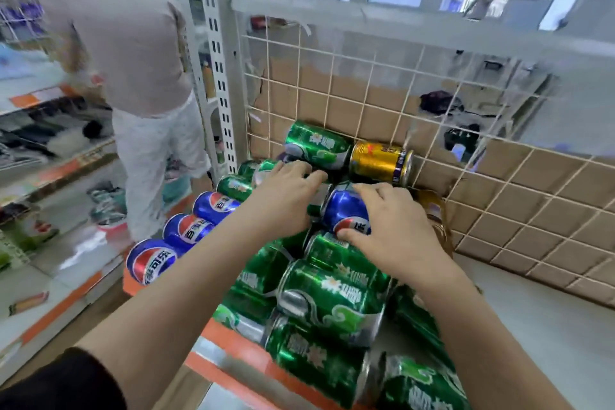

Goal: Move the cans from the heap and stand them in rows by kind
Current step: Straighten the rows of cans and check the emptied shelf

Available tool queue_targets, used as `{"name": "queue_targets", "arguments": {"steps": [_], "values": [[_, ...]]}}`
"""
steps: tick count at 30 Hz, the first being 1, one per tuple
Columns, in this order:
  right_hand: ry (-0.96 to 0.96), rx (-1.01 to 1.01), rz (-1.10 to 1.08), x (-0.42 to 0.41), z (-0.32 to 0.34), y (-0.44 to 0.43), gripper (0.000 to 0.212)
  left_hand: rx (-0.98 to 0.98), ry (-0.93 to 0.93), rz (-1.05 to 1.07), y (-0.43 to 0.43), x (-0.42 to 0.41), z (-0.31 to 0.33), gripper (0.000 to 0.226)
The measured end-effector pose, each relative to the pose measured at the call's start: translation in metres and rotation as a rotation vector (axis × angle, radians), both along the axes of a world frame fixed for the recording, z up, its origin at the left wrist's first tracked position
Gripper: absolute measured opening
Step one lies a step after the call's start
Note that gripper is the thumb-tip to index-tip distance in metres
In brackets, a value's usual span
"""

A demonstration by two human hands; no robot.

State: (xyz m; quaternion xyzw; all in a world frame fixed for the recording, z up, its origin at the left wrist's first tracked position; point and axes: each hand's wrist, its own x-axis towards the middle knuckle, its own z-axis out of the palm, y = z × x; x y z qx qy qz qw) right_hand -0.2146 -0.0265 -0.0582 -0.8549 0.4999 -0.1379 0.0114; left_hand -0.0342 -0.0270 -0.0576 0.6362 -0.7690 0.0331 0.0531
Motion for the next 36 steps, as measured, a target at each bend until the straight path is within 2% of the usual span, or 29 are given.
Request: {"name": "queue_targets", "arguments": {"steps": [4, 6, 9, 12, 15, 19, 21, 24, 26, 28, 36], "values": [[0.141, 0.066, -0.032, 0.017, -0.003, -0.018, 0.078, 0.112, -0.097, -0.022, -0.024, -0.001, 0.000, 0.085], [0.122, 0.046, -0.044, 0.018, -0.005, -0.023, 0.075, 0.145, -0.113, -0.023, -0.032, 0.000, 0.005, 0.089], [0.087, 0.007, -0.017, 0.015, -0.006, -0.025, 0.072, 0.125, -0.128, -0.057, -0.037, 0.001, 0.012, 0.083], [-0.038, -0.011, -0.019, 0.006, 0.001, -0.023, 0.072, 0.056, -0.097, -0.039, -0.035, 0.004, 0.016, 0.078], [-0.256, 0.008, -0.039, -0.007, 0.009, -0.021, 0.070, -0.028, 0.003, -0.016, -0.027, 0.010, 0.026, 0.077], [-0.644, 0.050, -0.076, -0.016, 0.011, -0.011, 0.051, -0.136, 0.135, -0.074, -0.012, 0.009, 0.041, 0.069], [-0.811, 0.089, -0.107, -0.019, 0.012, -0.002, 0.049, -0.209, 0.222, -0.098, -0.003, 0.003, 0.048, 0.066], [-1.015, 0.101, -0.155, -0.029, 0.013, 0.018, 0.047, -0.264, 0.465, -0.142, 0.012, -0.014, 0.058, 0.065], [-1.101, 0.077, -0.186, -0.041, 0.016, 0.037, 0.041, -0.210, 0.685, -0.192, 0.022, -0.030, 0.061, 0.061], [-1.171, 0.069, -0.212, -0.056, 0.017, 0.059, 0.040, -0.128, 0.812, -0.234, 0.032, -0.049, 0.061, 0.057], [-1.266, 0.023, -0.369, -0.145, 0.011, 0.154, 0.053, 0.124, 0.904, -0.392, 0.071, -0.154, 0.044, 0.056]]}}
